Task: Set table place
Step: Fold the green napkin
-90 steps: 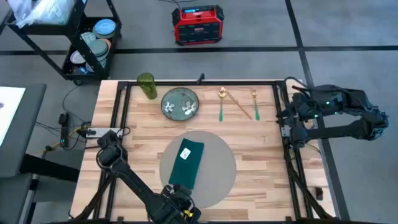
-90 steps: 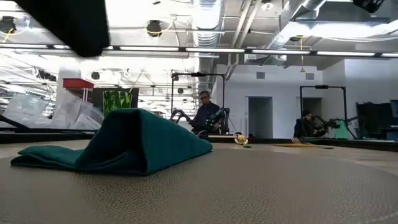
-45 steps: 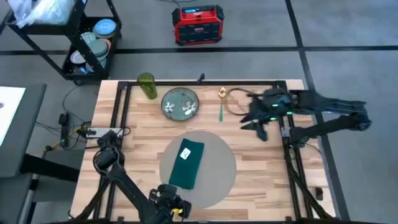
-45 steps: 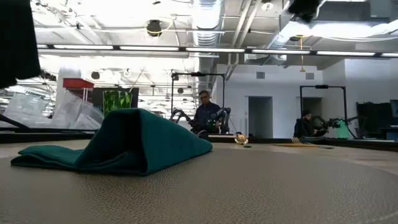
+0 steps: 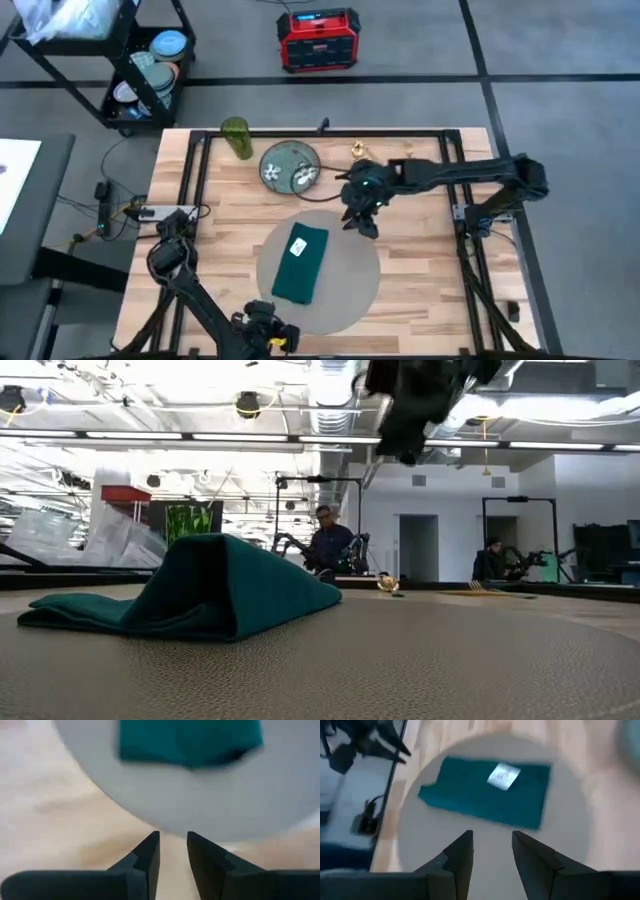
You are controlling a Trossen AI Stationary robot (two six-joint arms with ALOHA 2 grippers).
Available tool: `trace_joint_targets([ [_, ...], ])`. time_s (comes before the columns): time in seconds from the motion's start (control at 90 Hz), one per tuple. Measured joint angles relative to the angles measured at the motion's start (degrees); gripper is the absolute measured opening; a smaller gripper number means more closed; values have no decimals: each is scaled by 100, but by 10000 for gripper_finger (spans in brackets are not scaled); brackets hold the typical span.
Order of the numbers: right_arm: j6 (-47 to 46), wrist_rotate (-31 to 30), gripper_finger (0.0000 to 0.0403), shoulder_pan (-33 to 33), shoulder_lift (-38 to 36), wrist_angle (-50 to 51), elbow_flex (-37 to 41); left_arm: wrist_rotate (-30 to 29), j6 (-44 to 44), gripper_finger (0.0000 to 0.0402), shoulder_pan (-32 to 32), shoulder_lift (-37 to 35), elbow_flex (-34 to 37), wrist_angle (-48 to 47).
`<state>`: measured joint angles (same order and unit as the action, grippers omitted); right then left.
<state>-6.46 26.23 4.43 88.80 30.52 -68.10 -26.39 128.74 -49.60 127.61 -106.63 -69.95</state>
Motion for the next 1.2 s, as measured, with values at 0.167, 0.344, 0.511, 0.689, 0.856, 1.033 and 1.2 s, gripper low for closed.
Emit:
trace_joint_targets([
  [0.167, 32, 105, 125, -403, 116, 48, 0, -645, 511, 82, 21, 159, 2, -100],
  [0.344, 57, 83, 125, -559, 65, 95, -2, -901, 838, 82, 305, 190, 2, -458],
  [0.511, 185, 91, 125, -585, -131, 196, -9, -1024, 421, 82, 776, 190, 2, -43],
  [0.689, 561, 87, 125, -456, -698, 682, -9, -997, -1449, 82, 1165, 190, 2, 943],
  [0.856, 651, 65, 125, -198, -1242, 1183, -9, -713, -3020, 82, 1539, 190, 2, 1320],
  [1.033, 651, 52, 125, -18, -1646, 1508, -9, -14, -3136, 82, 1709, 192, 2, 1556],
  [1.2, 601, 38, 125, -3, -1774, 1737, -9, -848, -3030, 82, 1295, 190, 0, 1817],
])
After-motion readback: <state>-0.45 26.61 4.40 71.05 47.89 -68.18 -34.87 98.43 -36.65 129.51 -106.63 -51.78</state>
